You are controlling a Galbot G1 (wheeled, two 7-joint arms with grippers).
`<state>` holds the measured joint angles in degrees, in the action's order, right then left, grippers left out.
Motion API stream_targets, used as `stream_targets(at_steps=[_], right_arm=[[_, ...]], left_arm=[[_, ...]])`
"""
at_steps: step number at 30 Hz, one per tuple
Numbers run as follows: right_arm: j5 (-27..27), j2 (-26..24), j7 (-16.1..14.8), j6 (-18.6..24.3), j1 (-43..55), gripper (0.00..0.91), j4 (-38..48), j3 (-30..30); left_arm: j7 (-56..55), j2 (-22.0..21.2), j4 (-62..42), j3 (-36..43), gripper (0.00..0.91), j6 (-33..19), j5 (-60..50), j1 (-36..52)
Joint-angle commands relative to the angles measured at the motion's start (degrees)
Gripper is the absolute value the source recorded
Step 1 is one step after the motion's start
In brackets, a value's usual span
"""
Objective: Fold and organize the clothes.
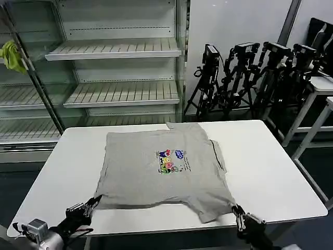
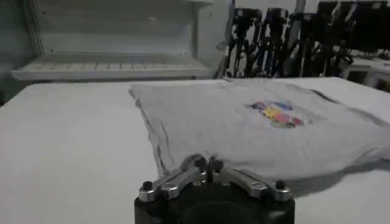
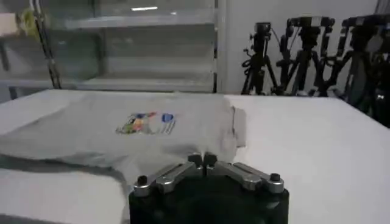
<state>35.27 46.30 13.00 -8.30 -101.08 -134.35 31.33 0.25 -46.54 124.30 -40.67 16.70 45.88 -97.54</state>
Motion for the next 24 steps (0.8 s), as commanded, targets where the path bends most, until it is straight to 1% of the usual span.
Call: stream_targets(at_steps=[1,3,6,11,18,24], right_arm=[[0.70,-0.35,0.31,-0.30,7.90,0.000,2.13,-1.07],[1.09,-0.48,0.22,-0.66,11.23,0.000,4.09,-3.85],[1.12,-0.46,-0.06,-0.69,15.21,0.000,7.60,-6.49],[0.78,-0.43,-0.10,-0.69,21.99,0.000,11.73,-11.71],[0.79,-2.11,-0.58,-0.48,28.78,0.000,15.67,-16.15],[2.73,-4.90,-0.57,-0.55,35.28,0.000,18.73,-19.20]], left_arm=[[0.10,-0.33,-3.34,2.83,0.071,-0.36,0.07,9.32],[0.12,-0.12,-5.05,3.56,0.071,-0.39,0.49,11.32],[0.18,0.28,-7.01,4.76,0.071,-0.54,0.93,14.35],[0.16,0.89,-10.25,8.50,0.071,-0.83,0.79,18.78],[0.22,2.08,-13.77,11.83,0.071,-0.97,0.71,24.07],[0.32,2.34,-15.56,13.65,0.071,-1.10,0.53,26.03]])
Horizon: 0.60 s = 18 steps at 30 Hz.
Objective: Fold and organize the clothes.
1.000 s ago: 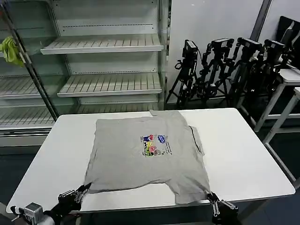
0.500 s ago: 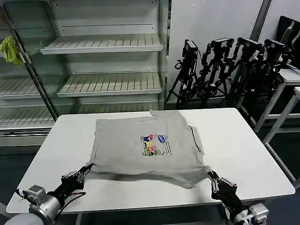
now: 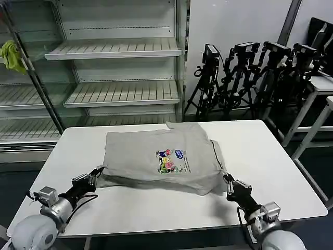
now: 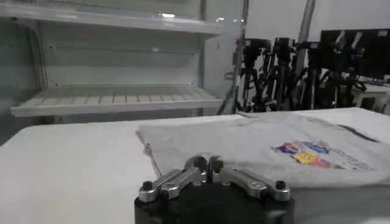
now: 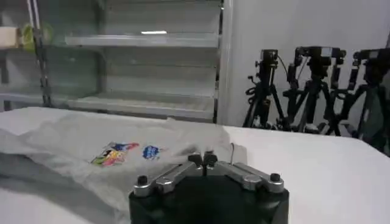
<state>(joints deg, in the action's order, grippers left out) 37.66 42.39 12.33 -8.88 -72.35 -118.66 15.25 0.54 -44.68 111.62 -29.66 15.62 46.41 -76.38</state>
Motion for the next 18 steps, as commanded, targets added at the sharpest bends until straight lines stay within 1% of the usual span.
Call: stream_targets(at_steps=[1,9,13,17,18], right_arm=[[0.76,-1.45,0.11,-0.04,7.70,0.000,3.38,-3.63],[2.48,-3.58,-0.07,-0.15,17.65,0.000,6.86,-8.83],[3.18,-3.88,-0.13,-0.42,23.91,0.000,8.77,-13.19],[3.31,-3.42,-0.31,-0.74,26.96,0.000,10.24,-16.66],[3.36,-3.33,-0.47,-0.87,28.27,0.000,11.01,-18.30]], left_arm=[[0.05,0.39,-3.14,2.78,0.071,-0.07,-0.06,4.98],[0.08,0.12,-3.68,2.77,0.071,-0.12,-0.50,5.23],[0.07,0.42,-3.99,2.78,0.071,-0.12,-0.48,5.91],[0.08,0.53,-4.58,3.10,0.071,-0.18,-0.61,6.32],[0.11,0.61,-4.84,3.17,0.071,-0.23,-0.64,6.37]])
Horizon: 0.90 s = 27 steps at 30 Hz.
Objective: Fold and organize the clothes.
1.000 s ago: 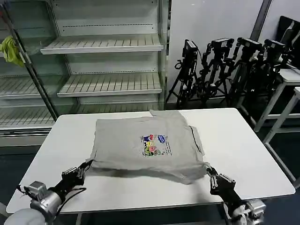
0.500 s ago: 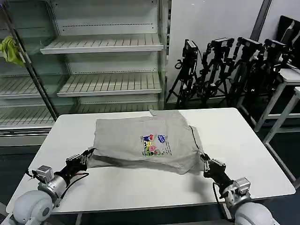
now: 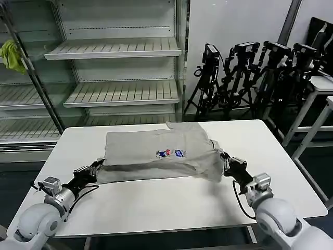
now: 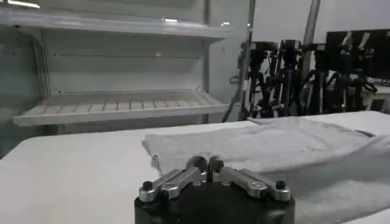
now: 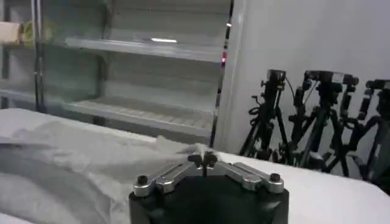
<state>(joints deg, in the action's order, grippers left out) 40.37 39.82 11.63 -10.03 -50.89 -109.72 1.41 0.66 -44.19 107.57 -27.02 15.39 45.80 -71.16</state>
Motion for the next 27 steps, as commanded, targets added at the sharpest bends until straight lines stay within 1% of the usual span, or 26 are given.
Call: stream_targets(at_steps=[1,6,9,18,27], right_arm=[[0.67,-0.75,0.12,0.16,7.54,0.000,2.47,-5.59],[0.51,-0.54,-0.15,-0.12,11.13,0.000,4.43,-10.93],[0.21,-0.07,-0.24,-0.22,12.35,0.000,5.59,-12.55],[-0.99,0.76,-0.41,-0.15,12.57,0.000,8.09,-13.69],[-1.62,2.12,-0.73,0.95,14.86,0.000,12.29,-14.01]], left_arm=[[0.01,0.16,-0.92,0.58,0.071,0.00,-0.06,1.16],[0.09,0.13,-1.75,1.12,0.071,-0.18,-0.28,1.48],[0.10,-0.22,-2.23,1.75,0.071,-0.22,-0.49,1.81],[0.05,-0.74,-3.86,3.63,0.071,-0.21,-1.00,3.59],[-0.04,-1.33,-5.38,4.54,0.071,-0.30,-1.49,4.66]])
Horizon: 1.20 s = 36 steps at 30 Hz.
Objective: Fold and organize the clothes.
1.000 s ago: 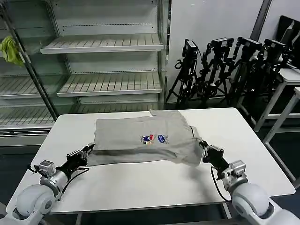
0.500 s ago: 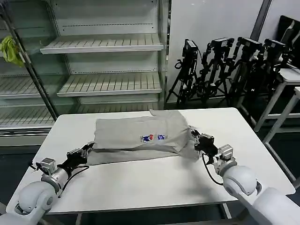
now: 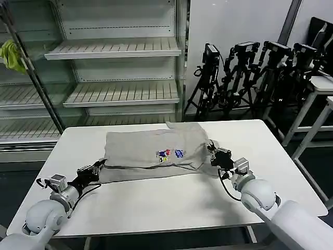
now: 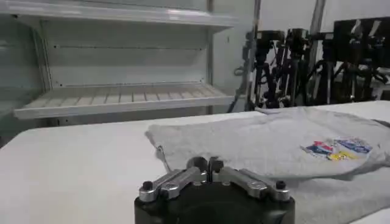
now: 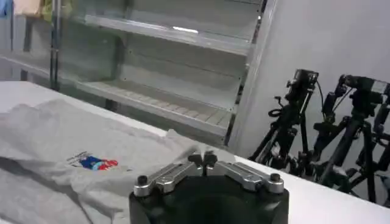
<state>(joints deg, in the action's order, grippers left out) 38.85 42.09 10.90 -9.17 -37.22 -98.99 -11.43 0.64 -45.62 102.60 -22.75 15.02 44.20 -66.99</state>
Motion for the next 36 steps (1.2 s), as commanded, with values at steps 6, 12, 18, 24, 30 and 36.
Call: stream_targets(at_steps=[6,12,18,24,30,36], right_arm=[[-0.26,0.63,0.10,0.48,2.64,0.000,3.40,-1.22],[-0.81,1.00,-0.09,0.75,2.74,0.000,3.99,-1.25],[-1.76,2.22,-0.05,1.24,3.61,0.907,5.27,-1.66],[-2.59,2.87,0.64,0.86,4.48,0.907,5.84,-1.99],[-2.78,2.67,1.17,0.60,4.49,0.907,6.13,-1.29],[-3.21,2.49,1.55,0.50,3.28,0.907,6.49,0.50]], left_arm=[[0.00,-0.33,-1.24,0.94,0.071,-0.13,-0.50,0.67],[-0.01,-0.23,-1.57,1.10,0.071,-0.21,-0.55,1.18],[-0.02,-0.23,-1.66,1.03,0.907,-0.37,-0.73,1.16],[0.04,-0.05,-1.08,0.33,0.907,-0.33,-1.14,0.60],[-0.14,0.49,-0.21,-1.01,0.907,-0.57,-1.44,0.04],[-0.18,0.83,1.68,-3.21,0.907,-0.48,-1.87,-1.96]])
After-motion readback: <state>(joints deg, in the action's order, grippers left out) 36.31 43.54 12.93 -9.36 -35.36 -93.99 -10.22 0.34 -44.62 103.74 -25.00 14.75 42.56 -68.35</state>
